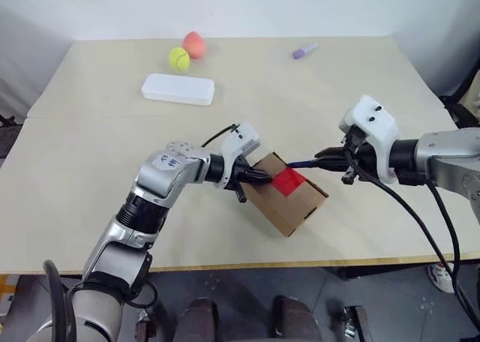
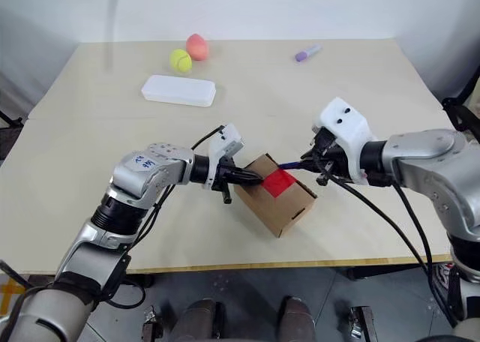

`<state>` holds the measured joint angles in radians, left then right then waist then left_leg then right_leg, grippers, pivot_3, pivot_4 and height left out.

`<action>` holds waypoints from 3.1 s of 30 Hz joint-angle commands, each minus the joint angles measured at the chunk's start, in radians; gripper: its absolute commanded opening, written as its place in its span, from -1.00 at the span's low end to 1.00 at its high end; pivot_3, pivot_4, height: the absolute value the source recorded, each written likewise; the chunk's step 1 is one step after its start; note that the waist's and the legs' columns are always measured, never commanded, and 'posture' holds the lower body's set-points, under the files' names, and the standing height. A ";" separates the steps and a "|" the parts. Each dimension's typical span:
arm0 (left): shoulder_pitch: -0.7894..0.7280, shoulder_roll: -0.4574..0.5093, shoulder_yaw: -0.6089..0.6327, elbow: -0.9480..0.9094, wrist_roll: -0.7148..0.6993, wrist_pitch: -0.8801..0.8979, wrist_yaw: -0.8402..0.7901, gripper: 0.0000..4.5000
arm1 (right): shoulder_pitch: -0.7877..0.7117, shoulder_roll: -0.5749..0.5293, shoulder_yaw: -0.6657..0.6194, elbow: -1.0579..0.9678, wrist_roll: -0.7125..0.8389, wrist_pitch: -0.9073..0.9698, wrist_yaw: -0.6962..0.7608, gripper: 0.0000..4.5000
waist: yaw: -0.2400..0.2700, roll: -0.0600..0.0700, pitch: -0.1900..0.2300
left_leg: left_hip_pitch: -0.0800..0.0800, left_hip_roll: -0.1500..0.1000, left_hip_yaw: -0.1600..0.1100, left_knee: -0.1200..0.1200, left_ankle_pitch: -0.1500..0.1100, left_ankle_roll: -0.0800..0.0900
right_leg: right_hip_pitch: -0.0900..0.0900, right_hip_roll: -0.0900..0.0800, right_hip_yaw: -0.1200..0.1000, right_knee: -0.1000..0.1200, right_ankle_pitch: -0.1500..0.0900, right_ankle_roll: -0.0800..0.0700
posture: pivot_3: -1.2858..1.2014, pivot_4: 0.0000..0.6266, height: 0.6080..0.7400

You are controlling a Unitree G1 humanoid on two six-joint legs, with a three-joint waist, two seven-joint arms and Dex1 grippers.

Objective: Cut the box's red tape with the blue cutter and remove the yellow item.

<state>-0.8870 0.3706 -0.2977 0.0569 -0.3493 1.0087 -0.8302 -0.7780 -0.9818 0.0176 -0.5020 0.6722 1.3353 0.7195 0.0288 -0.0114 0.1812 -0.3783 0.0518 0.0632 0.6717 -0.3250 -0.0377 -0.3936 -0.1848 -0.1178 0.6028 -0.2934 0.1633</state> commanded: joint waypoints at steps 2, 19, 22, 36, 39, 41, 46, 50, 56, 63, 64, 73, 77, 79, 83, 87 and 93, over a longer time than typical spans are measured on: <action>-0.004 0.003 -0.059 0.040 0.044 0.076 0.041 -0.99 | -0.067 -0.031 -0.010 0.007 0.056 0.097 0.035 -0.93 | 0.000 0.000 0.000 | 0.000 0.000 0.000 0.001 0.000 0.000 | 0.000 0.000 0.000 0.001 0.000 0.000 | 0.03 -0.52 1.00; 0.004 -0.017 -0.047 0.018 0.033 0.115 0.097 -0.99 | -0.002 -0.006 0.028 0.028 0.057 0.093 0.010 -0.93 | 0.002 -0.003 -0.003 | 0.000 0.000 0.000 0.005 -0.001 0.001 | 0.001 0.000 0.001 0.002 0.000 0.000 | 0.03 -0.52 1.00; 0.009 -0.016 -0.047 0.010 0.031 0.123 0.103 -0.99 | 0.003 -0.011 0.022 0.017 0.063 0.105 0.011 -0.93 | -0.002 -0.003 -0.003 | 0.001 0.000 0.000 0.006 -0.001 0.001 | 0.002 0.000 0.001 0.003 0.000 0.000 | 0.03 -0.52 1.00; 0.013 -0.015 -0.057 0.016 0.033 0.128 0.112 -0.99 | 0.097 -0.205 -0.064 -0.042 0.118 0.107 0.099 -0.93 | -0.003 -0.003 -0.003 | 0.001 0.000 0.000 0.007 -0.002 0.002 | 0.002 0.000 0.002 0.002 0.000 0.000 | 0.03 -0.52 1.00; 0.009 -0.017 -0.057 0.026 0.036 0.122 0.113 -0.99 | 0.124 -0.230 -0.078 -0.047 0.119 0.094 0.110 -0.93 | -0.002 -0.003 -0.003 | 0.001 0.000 0.000 0.007 -0.002 0.003 | 0.002 0.000 0.002 0.003 0.000 0.000 | 0.03 -0.52 1.00; 0.008 -0.018 -0.057 0.030 0.036 0.119 0.112 -0.99 | 0.139 -0.240 -0.093 -0.049 0.119 0.081 0.116 -0.93 | -0.001 -0.003 -0.003 | 0.001 0.000 0.000 0.008 -0.002 0.003 | 0.002 0.000 0.002 0.003 0.000 0.000 | 0.03 -0.52 1.00; 0.013 -0.017 -0.059 0.032 0.035 0.112 0.108 -0.99 | 0.150 -0.226 -0.233 -0.020 0.151 0.064 0.120 -0.93 | -0.001 -0.003 -0.003 | 0.001 0.000 0.000 0.008 -0.002 0.003 | 0.002 0.000 0.003 0.003 0.001 0.000 | 0.03 -0.52 1.00; 0.016 -0.015 -0.060 0.035 0.033 0.104 0.101 -0.99 | 0.177 -0.205 -0.361 0.009 0.176 0.051 0.114 -0.93 | 0.000 -0.003 -0.003 | 0.001 0.000 0.000 0.009 -0.002 0.003 | 0.003 0.000 0.003 0.003 0.001 0.000 | 0.03 -0.52 1.00; 0.007 -0.023 -0.051 0.054 0.029 0.085 0.091 -0.99 | 0.308 -0.075 -0.509 0.050 0.125 -0.128 0.076 -0.93 | 0.001 -0.004 -0.004 | 0.001 0.000 0.000 0.009 -0.002 0.003 | 0.003 0.000 0.003 0.003 0.001 0.000 | 0.03 -0.52 1.00; -0.005 -0.032 -0.038 0.068 0.026 0.064 0.079 -0.99 | 0.594 0.184 -0.466 0.242 -0.161 -0.698 0.039 -0.93 | 0.005 -0.005 -0.005 | 0.001 -0.001 0.001 0.009 -0.002 0.003 | 0.004 0.000 0.003 0.002 0.002 0.002 | 0.03 -0.52 1.00; -0.006 -0.031 -0.035 0.066 0.026 0.065 0.079 -0.99 | 0.594 0.227 -0.440 0.343 -0.235 -0.804 -0.018 -0.93 | 0.002 -0.005 -0.005 | 0.001 -0.001 0.001 0.009 -0.002 0.003 | 0.003 0.000 0.003 0.002 0.002 0.002 | 0.03 -0.52 1.00; 0.018 -0.004 -0.002 0.004 0.004 0.094 0.073 -1.00 | 0.581 0.365 -0.356 0.674 -0.371 -1.104 -0.085 -0.34 | -0.010 -0.002 -0.005 | 0.008 0.000 0.003 0.009 -0.002 0.003 | 0.008 0.000 0.005 0.002 0.003 0.002 | 0.03 -0.52 1.00; 0.022 0.026 0.050 -0.038 -0.033 0.118 0.053 -1.00 | 0.577 0.351 -0.382 0.636 -0.354 -1.099 -0.098 0.26 | -0.015 0.001 -0.004 | 0.007 0.000 0.003 0.007 -0.002 0.003 | 0.006 0.000 0.006 0.002 0.003 0.002 | 0.03 -0.52 1.00; 0.017 0.049 0.092 -0.054 -0.068 0.143 0.034 -1.00 | 0.577 0.326 -0.396 0.608 -0.354 -1.098 -0.096 0.57 | -0.018 0.002 -0.004 | 0.006 0.000 0.004 0.006 -0.002 0.003 | 0.005 0.000 0.006 0.002 0.003 0.002 | 0.03 -0.52 1.00; 0.008 0.122 0.155 -0.089 -0.144 0.199 -0.023 -1.00 | 0.557 0.272 -0.410 0.537 -0.343 -1.078 -0.083 0.98 | -0.021 0.003 -0.003 | 0.004 0.000 0.004 0.006 -0.002 0.003 | 0.002 0.000 0.006 0.002 0.003 0.002 | 0.03 -0.52 1.00; 0.027 0.227 0.204 -0.144 -0.231 0.244 -0.105 -1.00 | 0.479 0.201 -0.352 0.476 -0.347 -1.000 -0.049 0.98 | -0.031 0.003 -0.002 | 0.003 0.000 0.005 0.006 -0.002 0.003 | 0.001 0.000 0.007 0.002 0.003 0.002 | 0.03 -0.52 1.00; 0.178 0.265 0.167 -0.274 -0.258 0.234 -0.095 -1.00 | 0.305 0.161 -0.149 0.484 -0.339 -0.732 0.045 0.71 | -0.027 0.003 -0.002 | 0.004 0.000 0.005 0.004 -0.002 0.003 | 0.001 0.000 0.008 0.001 0.003 0.002 | 0.03 -0.52 1.00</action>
<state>-0.7170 0.6354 -0.1308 -0.1711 -0.5898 1.2582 -0.9312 -0.4592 -0.8156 -0.1452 0.0101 0.3193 0.5839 0.7317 0.0014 -0.0085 0.1797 -0.3751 0.0518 0.0684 0.6755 -0.3272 -0.0347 -0.3928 -0.1847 -0.1105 0.6039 -0.2909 0.1648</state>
